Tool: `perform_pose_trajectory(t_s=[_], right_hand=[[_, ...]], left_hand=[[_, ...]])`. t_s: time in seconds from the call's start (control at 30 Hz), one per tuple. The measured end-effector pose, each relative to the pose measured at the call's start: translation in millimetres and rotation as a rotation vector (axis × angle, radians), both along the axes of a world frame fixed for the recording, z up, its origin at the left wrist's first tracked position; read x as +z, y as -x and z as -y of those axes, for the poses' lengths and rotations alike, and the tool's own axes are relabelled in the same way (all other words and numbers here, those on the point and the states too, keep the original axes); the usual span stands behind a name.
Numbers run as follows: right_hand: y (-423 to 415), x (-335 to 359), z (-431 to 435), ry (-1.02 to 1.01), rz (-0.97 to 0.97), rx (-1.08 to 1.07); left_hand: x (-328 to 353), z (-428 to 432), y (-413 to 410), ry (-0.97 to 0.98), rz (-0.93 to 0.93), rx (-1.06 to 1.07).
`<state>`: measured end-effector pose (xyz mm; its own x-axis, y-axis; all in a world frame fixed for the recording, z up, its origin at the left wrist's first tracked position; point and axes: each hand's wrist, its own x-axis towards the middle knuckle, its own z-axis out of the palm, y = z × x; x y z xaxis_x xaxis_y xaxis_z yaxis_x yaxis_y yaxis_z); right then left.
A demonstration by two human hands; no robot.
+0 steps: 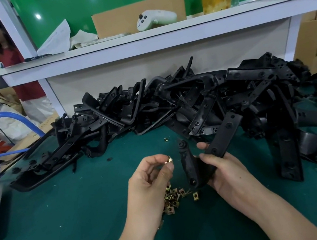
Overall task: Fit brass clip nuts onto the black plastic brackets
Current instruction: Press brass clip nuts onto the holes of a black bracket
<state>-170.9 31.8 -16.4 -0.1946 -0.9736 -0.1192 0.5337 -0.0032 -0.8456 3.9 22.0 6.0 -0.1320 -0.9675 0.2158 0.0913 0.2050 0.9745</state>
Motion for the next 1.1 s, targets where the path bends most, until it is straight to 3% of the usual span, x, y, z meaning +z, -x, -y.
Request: perform_pose_trajectory(t_s=[0.33,0.57,0.7,1.1], right_hand=[[-1.5,1.7,-0.9,-0.008,0.0,-0.008],[-1.9,4.1,-2.4,-0.006,-0.007,-0.005],[-2.4,4.3,-2.2,-0.015,0.002,-0.008],[-3.1,4.8,-2.4,-0.017,-0.012,-0.008]], left_hand=[[1.7,0.0,-1.6,-0.066,-0.071,-0.027],[3.1,5.1,-5.3,-0.323,-0.432,-0.138],[2.2,6.8,-8.0,-0.398,-0.512,-0.16],[4.2,7.2,-7.9,-0.408,-0.505,-0.18]])
